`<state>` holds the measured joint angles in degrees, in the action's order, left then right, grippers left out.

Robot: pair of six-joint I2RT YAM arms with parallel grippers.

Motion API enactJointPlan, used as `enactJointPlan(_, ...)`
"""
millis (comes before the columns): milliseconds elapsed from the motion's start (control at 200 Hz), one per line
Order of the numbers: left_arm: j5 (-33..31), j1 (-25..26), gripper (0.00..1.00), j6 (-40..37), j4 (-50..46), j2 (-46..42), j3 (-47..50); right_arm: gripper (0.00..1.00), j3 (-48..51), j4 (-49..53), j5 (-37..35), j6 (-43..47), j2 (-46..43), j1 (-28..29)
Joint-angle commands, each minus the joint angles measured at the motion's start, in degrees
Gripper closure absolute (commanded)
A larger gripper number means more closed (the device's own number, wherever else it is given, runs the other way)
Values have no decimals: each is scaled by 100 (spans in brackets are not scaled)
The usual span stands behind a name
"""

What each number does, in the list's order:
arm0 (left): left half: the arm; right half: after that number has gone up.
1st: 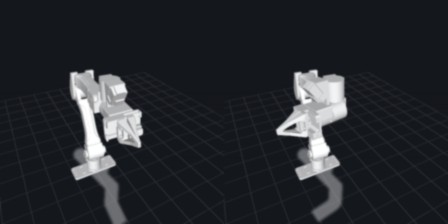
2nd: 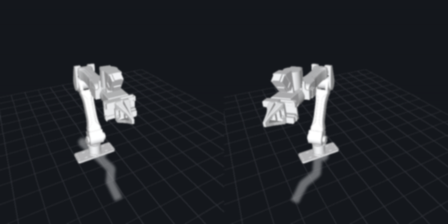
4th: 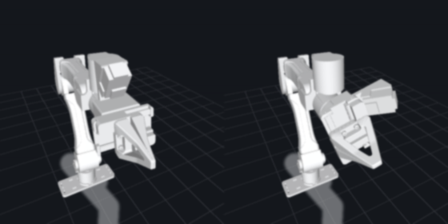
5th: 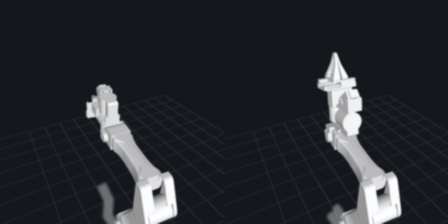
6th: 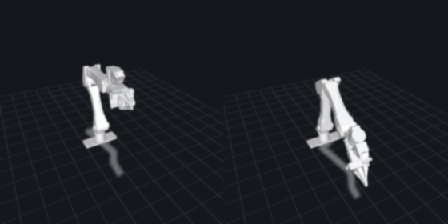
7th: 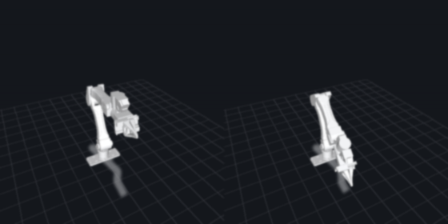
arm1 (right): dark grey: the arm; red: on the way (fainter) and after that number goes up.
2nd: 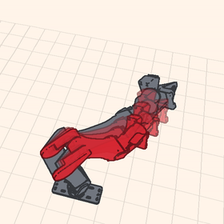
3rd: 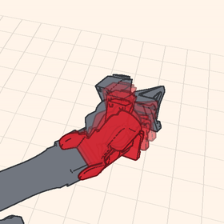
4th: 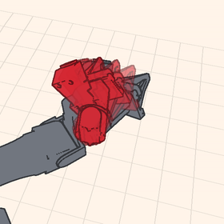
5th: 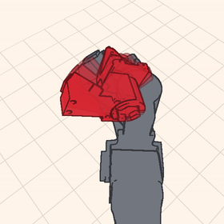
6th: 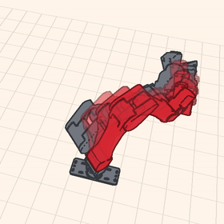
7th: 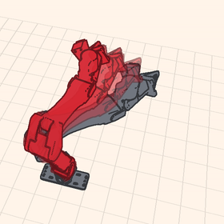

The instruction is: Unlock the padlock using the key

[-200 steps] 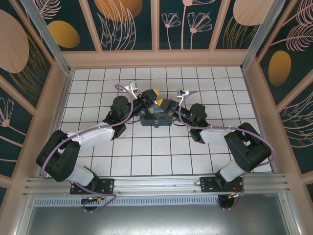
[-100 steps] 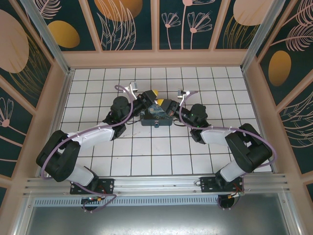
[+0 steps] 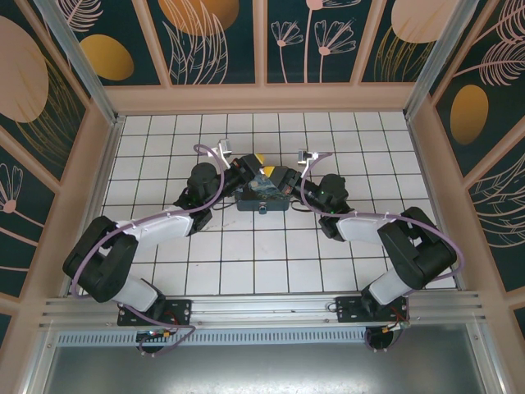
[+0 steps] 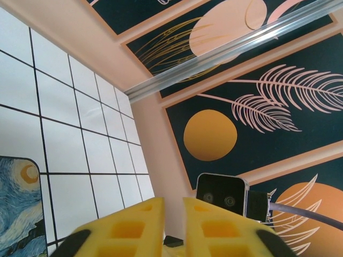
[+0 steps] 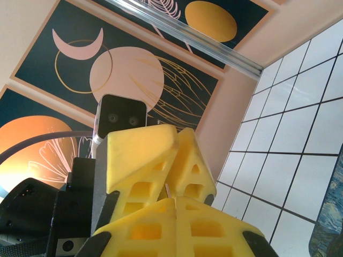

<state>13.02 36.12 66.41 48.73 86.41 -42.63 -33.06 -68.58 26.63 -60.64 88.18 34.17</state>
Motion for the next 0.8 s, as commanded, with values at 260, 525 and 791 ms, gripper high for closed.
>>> enactJointPlan(260, 81, -4, 100, -13, 339, 91, 1, 80, -107, -363, -5, -128, 45, -26)
enactJointPlan(525, 105, -8, 100, -2, 348, 39, -19, 66, 1, -484, -84, -185, -11, -59)
enactJointPlan(791, 96, -6, 100, 21, 348, 18, -29, 76, -51, -702, 65, -289, 155, -43)
